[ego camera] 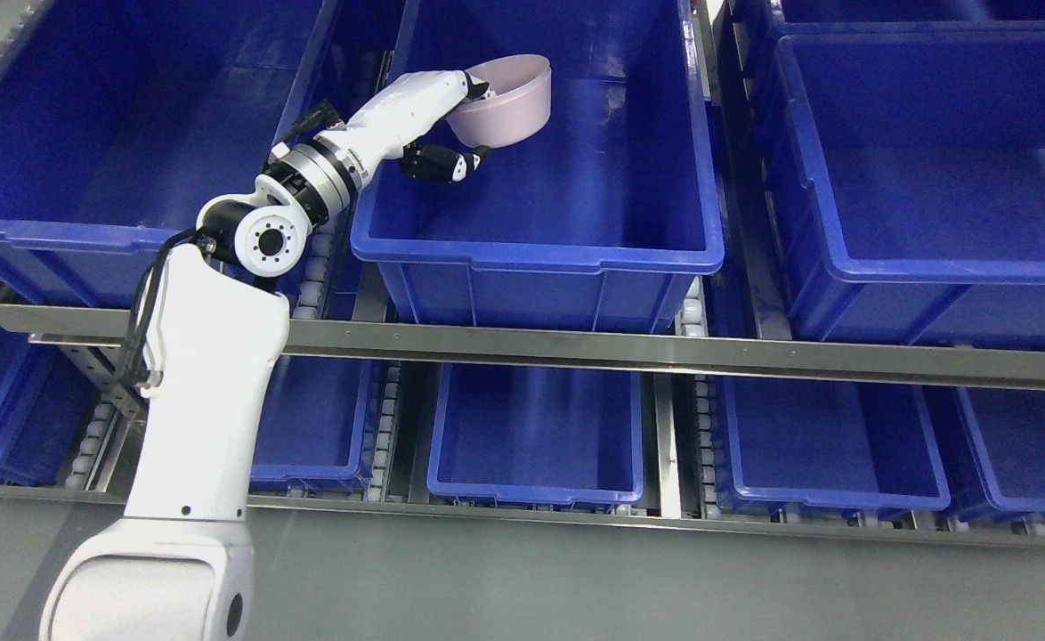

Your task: Stack pink IKEA bowls on left shelf middle

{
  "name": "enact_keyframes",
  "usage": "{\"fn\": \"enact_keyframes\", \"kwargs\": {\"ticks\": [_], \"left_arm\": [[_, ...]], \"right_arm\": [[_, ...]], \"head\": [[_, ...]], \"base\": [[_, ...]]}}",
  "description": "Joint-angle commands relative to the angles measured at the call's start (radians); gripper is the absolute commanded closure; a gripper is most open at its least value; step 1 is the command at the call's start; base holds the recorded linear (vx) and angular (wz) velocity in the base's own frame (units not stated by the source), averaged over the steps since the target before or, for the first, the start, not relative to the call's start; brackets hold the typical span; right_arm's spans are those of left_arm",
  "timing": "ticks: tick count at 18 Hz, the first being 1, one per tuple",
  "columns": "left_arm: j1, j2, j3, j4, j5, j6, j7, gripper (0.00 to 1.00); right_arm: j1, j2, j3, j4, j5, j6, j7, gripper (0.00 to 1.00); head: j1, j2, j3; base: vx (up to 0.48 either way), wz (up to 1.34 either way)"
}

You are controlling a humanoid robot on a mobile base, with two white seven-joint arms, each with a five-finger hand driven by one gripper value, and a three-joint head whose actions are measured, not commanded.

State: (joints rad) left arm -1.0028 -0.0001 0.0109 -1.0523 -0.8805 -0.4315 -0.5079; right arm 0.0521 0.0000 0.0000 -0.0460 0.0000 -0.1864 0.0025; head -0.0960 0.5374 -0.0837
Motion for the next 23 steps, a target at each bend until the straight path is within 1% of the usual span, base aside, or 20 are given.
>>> {"fn": "enact_keyframes", "kwargs": {"ticks": [1, 3, 4, 6, 7, 8, 9, 11, 12, 13, 14, 15, 16, 17, 18, 19, 20, 23], "left_arm": [[-0.005, 0.018, -0.026, 0.149, -0.003, 0.000, 0.018, 0.76], [-0.003, 0.018, -0.028, 0.150, -0.005, 0.000, 0.043, 0.66], [-0.003, 0.018, -0.020, 0.150, -0.003, 0.000, 0.045, 0.57], [-0.002, 0.018, -0.009, 0.150, 0.006, 0.000, 0.052, 0.48], [-0.003, 0.018, 0.007, 0.150, 0.026, 0.000, 0.084, 0.40], [-0.003, 0.018, 0.011, 0.149, 0.056, -0.001, 0.110, 0.37], [-0.003, 0.018, 0.009, 0.150, 0.104, -0.001, 0.127, 0.37], [-0.003, 0.018, 0.012, 0.150, 0.210, 0.000, 0.134, 0.35], [-0.005, 0.018, 0.012, 0.149, 0.277, -0.001, 0.153, 0.31], [-0.013, 0.018, 0.009, 0.149, 0.352, -0.001, 0.199, 0.26], [-0.029, 0.018, 0.001, 0.149, 0.468, -0.001, 0.277, 0.22], [-0.039, 0.018, -0.015, 0.149, 0.670, 0.003, 0.402, 0.21], [-0.039, 0.018, -0.031, 0.143, 0.810, 0.023, 0.490, 0.20], [-0.037, 0.018, -0.031, 0.127, 0.884, 0.090, 0.553, 0.18], [-0.028, 0.018, -0.028, 0.097, 0.911, 0.167, 0.604, 0.11], [-0.014, 0.018, -0.026, 0.062, 0.916, 0.225, 0.638, 0.08], [0.022, 0.018, -0.026, 0.011, 0.917, 0.281, 0.658, 0.06], [0.163, 0.018, -0.031, -0.217, 0.959, 0.373, 0.655, 0.06]], "right_arm": [[0.000, -0.017, -0.009, 0.000, 0.008, 0.001, 0.001, 0.00], [0.000, -0.017, -0.009, 0.000, 0.008, 0.001, 0.001, 0.00], [0.000, -0.017, -0.009, 0.000, 0.008, 0.001, 0.001, 0.00], [0.000, -0.017, -0.009, 0.000, 0.008, 0.001, 0.001, 0.00], [0.000, -0.017, -0.011, 0.000, 0.008, 0.001, 0.001, 0.00], [0.000, -0.017, -0.011, 0.000, 0.008, 0.001, 0.001, 0.00], [0.000, -0.017, -0.009, 0.000, 0.008, 0.001, 0.001, 0.00], [0.000, -0.017, -0.009, 0.000, 0.008, 0.001, 0.001, 0.00], [0.000, -0.017, -0.009, 0.000, 0.008, 0.001, 0.001, 0.00], [0.000, -0.017, -0.009, 0.000, 0.008, 0.001, 0.001, 0.00], [0.000, -0.017, -0.009, 0.000, 0.008, 0.001, 0.001, 0.00], [0.000, -0.017, -0.009, 0.000, 0.008, 0.001, 0.001, 0.00], [0.000, -0.017, -0.011, 0.000, 0.008, 0.001, 0.001, 0.00], [0.000, -0.017, -0.009, 0.000, 0.008, 0.001, 0.001, 0.00], [0.000, -0.017, -0.011, 0.000, 0.008, 0.001, 0.001, 0.00], [0.000, -0.017, -0.009, 0.000, 0.008, 0.001, 0.001, 0.00], [0.000, -0.017, -0.009, 0.000, 0.008, 0.001, 0.001, 0.00], [0.000, -0.017, -0.009, 0.000, 0.008, 0.001, 0.001, 0.00]], "head": [[0.0000, 0.000, 0.000], [0.0000, 0.000, 0.000], [0.0000, 0.000, 0.000], [0.0000, 0.000, 0.000], [0.0000, 0.000, 0.000], [0.0000, 0.000, 0.000], [0.0000, 0.000, 0.000], [0.0000, 0.000, 0.000], [0.0000, 0.000, 0.000], [0.0000, 0.000, 0.000], [0.0000, 0.000, 0.000], [0.0000, 0.000, 0.000], [0.0000, 0.000, 0.000], [0.0000, 0.000, 0.000], [0.0000, 0.000, 0.000], [0.0000, 0.000, 0.000], [0.0000, 0.000, 0.000], [0.0000, 0.000, 0.000]], "base": [[0.000, 0.00], [0.000, 0.00], [0.000, 0.00], [0.000, 0.00], [0.000, 0.00], [0.000, 0.00], [0.000, 0.00], [0.000, 0.00], [0.000, 0.00], [0.000, 0.00], [0.000, 0.00], [0.000, 0.00], [0.000, 0.00], [0.000, 0.00], [0.000, 0.00], [0.000, -0.03], [0.000, -0.03], [0.000, 0.00]]}}
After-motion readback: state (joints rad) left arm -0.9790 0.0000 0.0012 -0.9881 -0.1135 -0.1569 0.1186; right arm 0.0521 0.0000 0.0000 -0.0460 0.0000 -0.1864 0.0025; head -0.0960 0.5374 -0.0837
